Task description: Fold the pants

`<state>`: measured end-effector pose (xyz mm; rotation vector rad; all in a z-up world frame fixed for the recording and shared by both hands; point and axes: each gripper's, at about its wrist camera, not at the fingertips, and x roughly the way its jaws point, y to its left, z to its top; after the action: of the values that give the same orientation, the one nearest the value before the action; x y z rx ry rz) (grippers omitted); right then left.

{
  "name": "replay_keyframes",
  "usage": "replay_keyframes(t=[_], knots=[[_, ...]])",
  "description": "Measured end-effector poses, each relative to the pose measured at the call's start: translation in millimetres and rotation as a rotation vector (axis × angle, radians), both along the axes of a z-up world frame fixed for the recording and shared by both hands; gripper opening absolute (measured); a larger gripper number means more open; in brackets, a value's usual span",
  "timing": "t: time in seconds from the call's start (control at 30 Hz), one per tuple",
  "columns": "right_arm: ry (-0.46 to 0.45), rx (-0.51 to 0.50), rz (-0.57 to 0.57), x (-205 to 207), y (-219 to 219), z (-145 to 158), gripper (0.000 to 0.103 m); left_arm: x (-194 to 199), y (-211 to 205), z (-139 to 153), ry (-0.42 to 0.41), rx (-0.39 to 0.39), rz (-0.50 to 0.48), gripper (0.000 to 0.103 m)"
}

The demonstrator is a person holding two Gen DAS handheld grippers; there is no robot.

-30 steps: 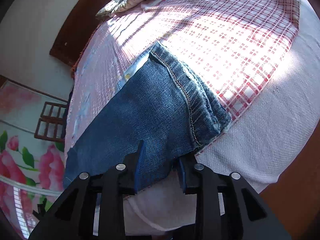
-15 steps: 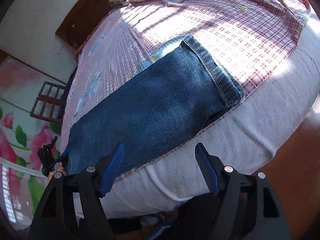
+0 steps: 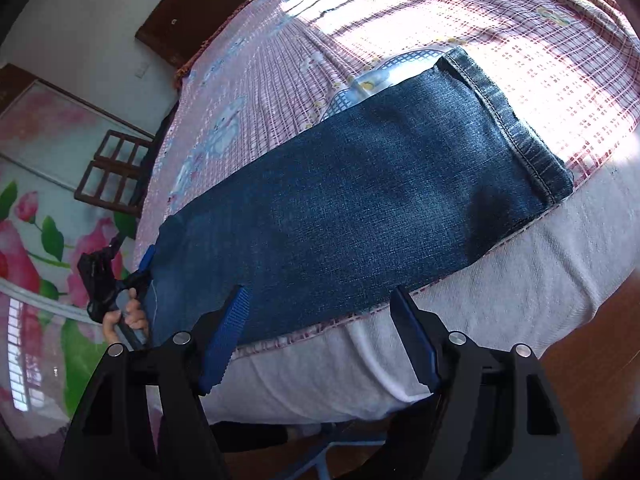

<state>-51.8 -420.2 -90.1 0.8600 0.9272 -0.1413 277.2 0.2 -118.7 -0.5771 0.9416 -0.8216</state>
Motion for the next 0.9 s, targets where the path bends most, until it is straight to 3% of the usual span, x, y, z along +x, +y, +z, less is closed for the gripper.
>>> replay_keyframes(t=[0.03, 0.1, 0.27, 0.33, 0.37, 0.43, 0.47, 0.6, 0.67, 0.7, 0.77, 0.8, 0.9], knots=[[0.000, 0.003, -0.004, -1.5, -0.6, 0.0, 0.072, -1.9, -6.0, -3.6, -0.061, 0.073, -0.001, 0.076], [0.003, 0.002, -0.006, -5.5, -2.4, -0.1, 0.072, -3.3, -11.9, -4.6, -0.087, 0.121, -0.006, 0.076], [-0.010, 0.009, -0.026, -19.8, -9.1, 1.6, 0.072, -9.7, 3.6, 14.6, -0.045, 0.037, -0.053, 0.080], [-0.030, 0.019, -0.034, -25.1, -10.9, 3.7, 0.072, -17.7, 21.5, 31.1, -0.108, 0.040, 0.010, 0.087], [-0.037, 0.024, -0.028, -25.6, -10.5, 3.8, 0.072, -14.0, 31.9, 31.5, -0.102, 0.016, 0.049, 0.090], [-0.032, 0.024, -0.011, -23.5, -6.9, 2.3, 0.072, 7.4, 44.9, 13.7, -0.004, -0.003, 0.110, 0.090], [-0.029, 0.022, -0.003, -22.0, -4.5, 1.7, 0.072, 17.3, 45.3, 0.8, 0.050, 0.012, 0.118, 0.083], [-0.047, 0.037, -0.022, -27.0, -1.7, 2.1, 0.072, 11.9, 34.4, -1.2, -0.027, 0.135, 0.137, 0.075], [-0.053, 0.030, -0.032, -32.6, -2.8, 4.7, 0.072, 12.0, 49.0, -0.8, 0.020, 0.068, 0.210, 0.069], [-0.054, 0.022, -0.043, -36.6, -5.0, 5.4, 0.072, 10.9, 58.0, 1.8, 0.037, 0.050, 0.245, 0.070], [-0.049, 0.027, -0.100, -45.6, -15.8, 2.1, 0.072, 2.5, 69.9, 14.3, 0.024, 0.068, 0.296, 0.085], [-0.052, 0.043, -0.146, -52.7, -24.8, -1.7, 0.072, -6.8, 76.7, 22.5, 0.010, 0.056, 0.311, 0.088], [-0.106, 0.088, -0.299, -76.0, -53.1, -10.8, 0.072, -43.1, 88.4, 40.6, 0.000, -0.010, 0.291, 0.095]])
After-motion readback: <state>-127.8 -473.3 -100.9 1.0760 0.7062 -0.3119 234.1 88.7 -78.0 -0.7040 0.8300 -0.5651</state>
